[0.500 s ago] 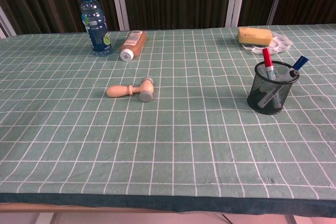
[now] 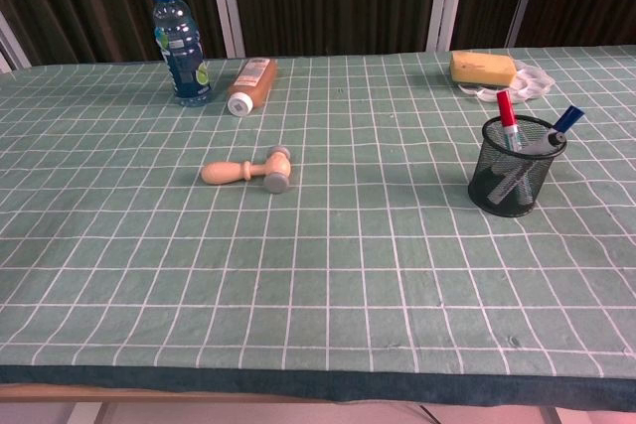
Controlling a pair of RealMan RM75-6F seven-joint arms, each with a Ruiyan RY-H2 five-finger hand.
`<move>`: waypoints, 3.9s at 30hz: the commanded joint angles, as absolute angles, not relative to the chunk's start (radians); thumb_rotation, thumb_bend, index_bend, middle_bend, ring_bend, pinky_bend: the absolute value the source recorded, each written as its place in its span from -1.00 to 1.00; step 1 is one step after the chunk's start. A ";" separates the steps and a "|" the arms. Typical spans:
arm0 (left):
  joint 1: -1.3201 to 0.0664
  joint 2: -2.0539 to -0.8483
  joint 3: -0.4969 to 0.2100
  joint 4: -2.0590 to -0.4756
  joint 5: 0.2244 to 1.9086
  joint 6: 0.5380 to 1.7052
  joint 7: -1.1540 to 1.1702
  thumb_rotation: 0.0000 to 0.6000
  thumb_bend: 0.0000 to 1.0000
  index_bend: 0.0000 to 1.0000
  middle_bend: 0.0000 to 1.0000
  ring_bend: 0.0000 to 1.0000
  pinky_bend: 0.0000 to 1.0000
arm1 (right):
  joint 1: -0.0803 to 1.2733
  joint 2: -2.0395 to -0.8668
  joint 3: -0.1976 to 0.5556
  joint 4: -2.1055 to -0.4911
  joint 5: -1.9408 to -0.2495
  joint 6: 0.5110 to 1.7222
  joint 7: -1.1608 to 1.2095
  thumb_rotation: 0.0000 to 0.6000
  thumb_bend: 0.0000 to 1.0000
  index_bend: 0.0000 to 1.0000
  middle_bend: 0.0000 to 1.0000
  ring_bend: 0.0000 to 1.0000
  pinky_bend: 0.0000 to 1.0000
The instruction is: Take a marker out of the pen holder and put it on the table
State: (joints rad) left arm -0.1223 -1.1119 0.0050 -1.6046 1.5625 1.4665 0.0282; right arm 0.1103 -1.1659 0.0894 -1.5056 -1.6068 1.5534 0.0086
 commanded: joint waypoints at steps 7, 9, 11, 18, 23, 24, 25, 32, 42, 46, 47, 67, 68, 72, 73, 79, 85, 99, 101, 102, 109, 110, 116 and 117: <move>-0.123 -1.101 0.011 -1.615 1.562 1.452 0.015 1.00 -0.05 -0.39 -0.57 -0.70 -0.19 | 0.256 -1.090 0.159 -1.632 -1.577 1.368 -0.205 1.00 -0.87 -0.16 0.82 0.96 0.74; -0.125 -1.097 0.012 -1.620 1.562 1.446 0.013 1.00 -0.05 -0.39 -0.57 -0.70 -0.19 | 0.291 -1.084 0.165 -1.640 -1.578 1.324 -0.212 1.00 -0.85 -0.06 0.91 1.00 0.83; -0.126 -1.096 0.012 -1.621 1.562 1.444 0.013 1.00 -0.04 -0.39 -0.57 -0.70 -0.19 | 0.322 -1.083 0.168 -1.639 -1.578 1.285 -0.215 1.00 -0.76 0.04 0.98 1.00 0.91; -0.128 -1.095 0.010 -1.623 1.558 1.438 0.009 1.00 -0.04 -0.39 -0.57 -0.70 -0.19 | 0.396 -1.099 0.168 -1.649 -1.570 1.192 -0.228 1.00 -0.52 0.12 1.00 1.00 0.98; -0.130 -1.092 0.009 -1.622 1.555 1.433 0.000 1.00 -0.04 -0.39 -0.56 -0.70 -0.19 | 0.426 -1.134 0.160 -1.638 -1.567 1.165 -0.267 1.00 -0.50 0.15 1.00 1.00 0.98; -0.130 -1.092 0.009 -1.622 1.554 1.432 -0.002 1.00 -0.04 -0.39 -0.57 -0.70 -0.19 | 0.433 -1.144 0.158 -1.634 -1.565 1.159 -0.271 1.00 -0.50 0.16 1.00 1.00 0.98; -0.130 -1.091 0.009 -1.622 1.553 1.432 -0.004 1.00 -0.04 -0.39 -0.57 -0.70 -0.19 | 0.437 -1.150 0.156 -1.629 -1.562 1.154 -0.272 1.00 -0.49 0.17 1.00 1.00 0.98; -0.129 -1.089 0.006 -1.623 1.546 1.432 -0.014 1.00 -0.04 -0.39 -0.57 -0.70 -0.19 | 0.461 -1.206 0.149 -1.569 -1.535 1.136 -0.292 1.00 -0.47 0.23 1.00 1.00 0.99; -0.130 -1.087 0.004 -1.624 1.543 1.427 -0.020 1.00 -0.04 -0.39 -0.56 -0.69 -0.19 | 0.490 -1.271 0.136 -1.475 -1.516 1.116 -0.274 1.00 -0.35 0.27 1.00 1.00 0.99; -0.131 -1.087 0.004 -1.624 1.543 1.427 -0.022 1.00 -0.04 -0.39 -0.56 -0.69 -0.19 | 0.502 -1.296 0.133 -1.444 -1.516 1.114 -0.266 1.00 -0.30 0.29 1.00 1.00 0.99; -0.131 -1.087 0.004 -1.623 1.543 1.427 -0.023 1.00 -0.04 -0.39 -0.56 -0.69 -0.19 | 0.504 -1.301 0.131 -1.439 -1.515 1.113 -0.263 1.00 -0.29 0.29 1.00 1.00 0.99; -0.130 -1.084 0.003 -1.622 1.542 1.426 -0.036 1.00 -0.04 -0.39 -0.56 -0.69 -0.19 | 0.538 -1.358 0.110 -1.382 -1.510 1.105 -0.244 1.00 -0.17 0.34 1.00 1.00 1.00; -0.130 -1.084 0.003 -1.622 1.542 1.425 -0.036 1.00 -0.04 -0.39 -0.56 -0.69 -0.19 | 0.538 -1.358 0.109 -1.381 -1.508 1.105 -0.244 1.00 -0.15 0.34 1.00 1.00 1.00; -0.131 -1.084 0.002 -1.623 1.540 1.423 -0.035 1.00 -0.04 -0.39 -0.56 -0.69 -0.19 | 0.536 -1.353 0.109 -1.379 -1.495 1.106 -0.250 1.00 -0.10 0.35 1.00 1.00 1.00; -0.131 -1.084 0.002 -1.623 1.540 1.423 -0.035 1.00 -0.04 -0.39 -0.56 -0.69 -0.19 | 0.535 -1.352 0.109 -1.380 -1.492 1.106 -0.251 1.00 -0.10 0.35 1.00 1.00 1.00; -0.131 -1.084 0.002 -1.625 1.537 1.421 -0.032 1.00 -0.04 -0.39 -0.56 -0.69 -0.19 | 0.528 -1.340 0.110 -1.383 -1.471 1.111 -0.259 1.00 -0.10 0.34 1.00 1.00 1.00; -0.131 -1.084 0.001 -1.626 1.533 1.419 -0.032 1.00 -0.04 -0.39 -0.56 -0.69 -0.19 | 0.526 -1.332 0.109 -1.390 -1.454 1.110 -0.272 1.00 -0.10 0.33 1.00 1.00 1.00; -0.131 -1.083 -0.002 -1.629 1.525 1.416 -0.036 1.00 -0.04 -0.39 -0.56 -0.68 -0.23 | 0.531 -1.327 0.109 -1.408 -1.438 1.108 -0.297 1.00 0.33 0.45 1.00 1.00 1.00; -0.131 -1.083 -0.002 -1.629 1.525 1.417 -0.037 1.00 -0.04 -0.39 -0.56 -0.68 -0.23 | 0.530 -1.328 0.110 -1.406 -1.444 1.118 -0.290 1.00 0.51 0.58 1.00 1.00 1.00; -0.131 -1.083 -0.002 -1.629 1.525 1.417 -0.037 1.00 -0.04 -0.39 -0.56 -0.68 -0.23 | 0.529 -1.327 0.110 -1.408 -1.446 1.123 -0.286 1.00 0.55 0.61 1.00 1.00 1.00; -0.131 -1.082 -0.002 -1.630 1.525 1.416 -0.037 1.00 -0.04 -0.39 -0.56 -0.67 -0.25 | 0.521 -1.311 0.116 -1.428 -1.455 1.152 -0.265 1.00 0.66 0.72 1.00 1.00 1.00; -0.131 -1.083 -0.002 -1.630 1.525 1.416 -0.036 1.00 -0.04 -0.39 -0.56 -0.67 -0.25 | 0.517 -1.305 0.120 -1.440 -1.460 1.167 -0.256 1.00 0.66 0.72 1.00 1.00 1.00; -0.130 -1.084 -0.004 -1.633 1.519 1.416 -0.028 1.00 -0.04 -0.39 -0.56 -0.67 -0.25 | 0.495 -1.218 0.187 -1.609 -1.541 1.326 -0.065 1.00 0.67 0.73 1.00 1.00 1.00; -0.130 -1.083 -0.004 -1.634 1.519 1.416 -0.027 1.00 -0.04 -0.39 -0.56 -0.67 -0.25 | 0.500 -1.209 0.197 -1.623 -1.547 1.332 -0.037 1.00 0.67 0.73 1.00 1.00 1.00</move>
State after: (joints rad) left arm -0.1297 -1.0834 -0.0038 -1.6344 1.5191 1.4164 -0.0276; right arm 0.5051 -1.2523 0.1554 -1.5490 -1.5045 1.2676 -0.1320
